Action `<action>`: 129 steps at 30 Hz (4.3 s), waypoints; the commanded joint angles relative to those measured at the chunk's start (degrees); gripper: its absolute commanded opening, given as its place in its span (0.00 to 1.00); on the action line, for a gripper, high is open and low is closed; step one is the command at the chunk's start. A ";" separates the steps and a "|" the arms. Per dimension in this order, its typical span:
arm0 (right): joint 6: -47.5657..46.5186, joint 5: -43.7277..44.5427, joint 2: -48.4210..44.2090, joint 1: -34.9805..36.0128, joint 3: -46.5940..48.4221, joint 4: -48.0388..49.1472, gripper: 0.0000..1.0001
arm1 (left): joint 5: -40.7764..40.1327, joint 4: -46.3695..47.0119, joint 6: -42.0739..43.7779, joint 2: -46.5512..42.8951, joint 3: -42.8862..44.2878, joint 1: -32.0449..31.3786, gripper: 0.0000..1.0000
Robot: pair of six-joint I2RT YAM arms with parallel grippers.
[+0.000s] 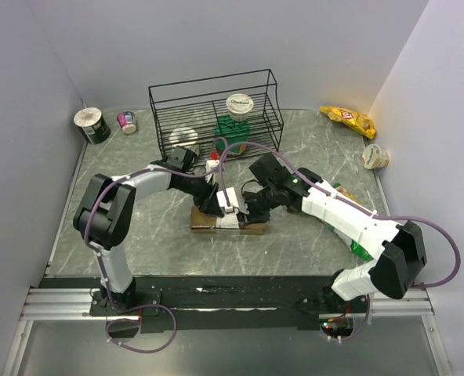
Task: Unpack the express box
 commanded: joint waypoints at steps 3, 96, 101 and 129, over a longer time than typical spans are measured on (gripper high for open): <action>0.64 -0.76 -0.94 0.79 1.59 1.91 0.00 | -1.45 -4.98 4.24 5.24 3.97 -1.02 0.72; 35.86 12.15 -32.76 -24.34 -10.98 13.51 0.00 | 1.54 -10.19 1.18 0.88 14.36 -1.37 0.75; 39.40 22.70 -35.39 -28.12 -10.19 15.70 0.00 | -3.28 -7.18 -2.52 -7.13 11.46 -1.28 0.81; -17.88 6.11 -58.17 -21.46 -49.63 41.17 0.00 | -23.87 -5.15 -1.20 -20.07 -2.79 -3.04 0.96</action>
